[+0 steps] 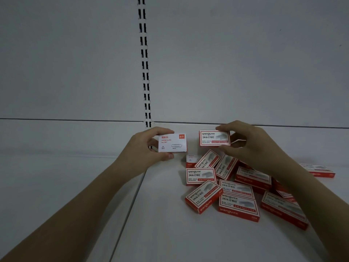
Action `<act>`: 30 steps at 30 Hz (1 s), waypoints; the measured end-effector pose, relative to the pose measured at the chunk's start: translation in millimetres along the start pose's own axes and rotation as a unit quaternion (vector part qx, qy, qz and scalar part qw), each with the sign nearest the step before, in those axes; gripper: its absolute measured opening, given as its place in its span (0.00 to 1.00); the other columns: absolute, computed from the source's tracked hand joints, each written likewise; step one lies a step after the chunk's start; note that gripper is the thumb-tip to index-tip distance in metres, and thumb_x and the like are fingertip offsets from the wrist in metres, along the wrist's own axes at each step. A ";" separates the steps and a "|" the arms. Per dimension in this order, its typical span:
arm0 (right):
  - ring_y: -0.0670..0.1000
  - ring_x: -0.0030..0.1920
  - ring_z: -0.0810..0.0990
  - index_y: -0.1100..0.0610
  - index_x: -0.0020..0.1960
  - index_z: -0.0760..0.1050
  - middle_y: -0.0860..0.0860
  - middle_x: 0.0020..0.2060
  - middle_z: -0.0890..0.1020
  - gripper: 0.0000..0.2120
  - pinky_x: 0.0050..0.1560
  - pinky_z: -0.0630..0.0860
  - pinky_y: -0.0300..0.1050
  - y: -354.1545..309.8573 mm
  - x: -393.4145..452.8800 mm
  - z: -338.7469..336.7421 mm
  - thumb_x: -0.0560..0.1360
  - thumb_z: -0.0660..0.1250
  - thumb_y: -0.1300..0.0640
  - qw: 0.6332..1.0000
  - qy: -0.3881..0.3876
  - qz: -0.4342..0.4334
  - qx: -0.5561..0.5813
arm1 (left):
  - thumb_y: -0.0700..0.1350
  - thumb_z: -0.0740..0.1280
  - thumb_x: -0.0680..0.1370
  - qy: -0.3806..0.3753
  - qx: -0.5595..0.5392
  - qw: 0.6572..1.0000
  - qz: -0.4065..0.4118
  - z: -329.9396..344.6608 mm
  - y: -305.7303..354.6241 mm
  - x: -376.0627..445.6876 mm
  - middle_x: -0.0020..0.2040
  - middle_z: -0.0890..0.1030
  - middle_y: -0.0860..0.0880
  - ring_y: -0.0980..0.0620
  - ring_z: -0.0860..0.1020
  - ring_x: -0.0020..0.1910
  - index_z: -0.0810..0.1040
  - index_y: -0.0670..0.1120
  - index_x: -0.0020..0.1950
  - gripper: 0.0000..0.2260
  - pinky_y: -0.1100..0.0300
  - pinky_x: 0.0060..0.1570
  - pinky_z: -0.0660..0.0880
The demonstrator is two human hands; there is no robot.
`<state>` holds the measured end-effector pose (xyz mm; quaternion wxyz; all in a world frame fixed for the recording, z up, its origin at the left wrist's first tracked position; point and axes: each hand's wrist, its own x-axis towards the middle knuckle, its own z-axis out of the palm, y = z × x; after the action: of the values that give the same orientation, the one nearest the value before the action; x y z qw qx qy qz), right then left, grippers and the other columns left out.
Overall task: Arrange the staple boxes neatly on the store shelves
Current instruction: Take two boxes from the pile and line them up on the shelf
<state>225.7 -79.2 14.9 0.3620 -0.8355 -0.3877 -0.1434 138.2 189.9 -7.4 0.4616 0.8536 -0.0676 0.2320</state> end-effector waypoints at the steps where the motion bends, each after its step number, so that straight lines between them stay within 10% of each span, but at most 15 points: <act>1: 0.36 0.47 0.79 0.41 0.63 0.72 0.33 0.51 0.75 0.21 0.41 0.77 0.28 0.6 0.1 0.8 0.72 0.71 0.52 1.000 0.000 0.002 0.002 | 0.36 0.77 0.67 -0.001 -0.008 1.000 -0.004 0.7 -0.9 0.4 0.51 0.81 0.59 0.54 0.81 0.49 0.79 0.57 0.56 0.24 0.50 0.46 0.81; 15: 0.45 0.48 0.81 0.49 0.66 0.69 0.49 0.59 0.76 0.15 0.41 0.79 0.38 -13.6 -20.0 6.8 0.80 0.62 0.57 0.986 0.057 0.158 0.013 | 0.34 0.74 0.70 -0.057 -0.130 0.988 -0.061 13.5 2.3 -3.9 0.58 0.76 0.48 0.49 0.82 0.50 0.76 0.48 0.60 0.21 0.59 0.43 0.81; 30: 0.48 0.45 0.81 0.57 0.68 0.70 0.51 0.59 0.75 0.17 0.42 0.77 0.33 -50.4 -203.0 -208.7 0.80 0.60 0.62 0.948 0.122 0.262 -0.130 | 0.41 0.76 0.71 -0.251 -0.097 0.963 0.018 146.4 209.1 -10.0 0.50 0.82 0.50 0.55 0.82 0.37 0.78 0.50 0.60 0.20 0.70 0.32 0.73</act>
<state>62.7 -317.1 79.6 0.3199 -0.9234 -0.0857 -0.1938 109.3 -49.1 77.9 0.5062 0.8341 -0.2188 0.0115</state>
